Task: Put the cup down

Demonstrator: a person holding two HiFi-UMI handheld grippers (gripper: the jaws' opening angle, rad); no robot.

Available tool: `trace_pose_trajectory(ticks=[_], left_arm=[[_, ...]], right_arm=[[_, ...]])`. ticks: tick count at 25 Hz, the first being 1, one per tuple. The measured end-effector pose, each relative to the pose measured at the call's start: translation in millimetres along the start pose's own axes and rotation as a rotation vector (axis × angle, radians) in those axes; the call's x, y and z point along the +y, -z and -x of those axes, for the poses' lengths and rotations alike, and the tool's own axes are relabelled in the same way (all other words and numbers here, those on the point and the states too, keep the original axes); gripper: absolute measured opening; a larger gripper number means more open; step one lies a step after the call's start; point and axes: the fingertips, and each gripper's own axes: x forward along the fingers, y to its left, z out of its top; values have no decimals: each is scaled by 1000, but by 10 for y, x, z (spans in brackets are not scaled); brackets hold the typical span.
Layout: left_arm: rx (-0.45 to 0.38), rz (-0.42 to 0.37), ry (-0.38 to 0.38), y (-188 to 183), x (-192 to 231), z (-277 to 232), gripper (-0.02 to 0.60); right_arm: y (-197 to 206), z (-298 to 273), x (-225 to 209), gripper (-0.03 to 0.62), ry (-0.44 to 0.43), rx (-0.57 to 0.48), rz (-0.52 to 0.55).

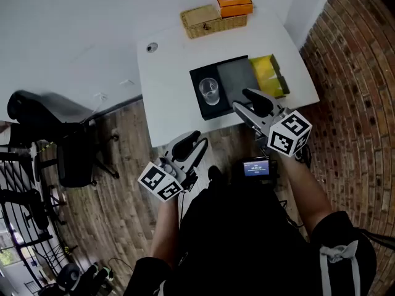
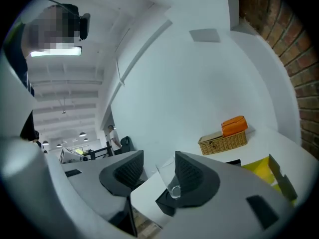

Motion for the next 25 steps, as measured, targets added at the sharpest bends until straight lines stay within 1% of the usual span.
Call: trace_pose_trajectory(ticks=[5,9,11,14,17,19,22,25], left_arm=[[-40,-36,55,-254,-137,-142,117],[-24,-70,80,-305,-235,-249,117],[-19,-73,89,-294,-266,-289,103],[-25,-68,93,-303,-278,-316,83],[-30,-51,77,-320,-258,-313,66],[-40,-34,66,-354,-246,-301,40],[-55,-31,67,-414,-243,-284,17],[-49,-39,66,-428,-244,-281,9]], right_arm=[[-243,114,207,141,-3,-9,60],[-356,194,325,66,10,-29,82],[-373,228,348,44,23,-33,91],[-346,229,359,34,29,-24,86],[-285,214,354,29,37,-3,84],[-278,209,353,25,47,9,104],[-297,179,344,18,60,19,143],[-299,147,328,17,71,21,154]])
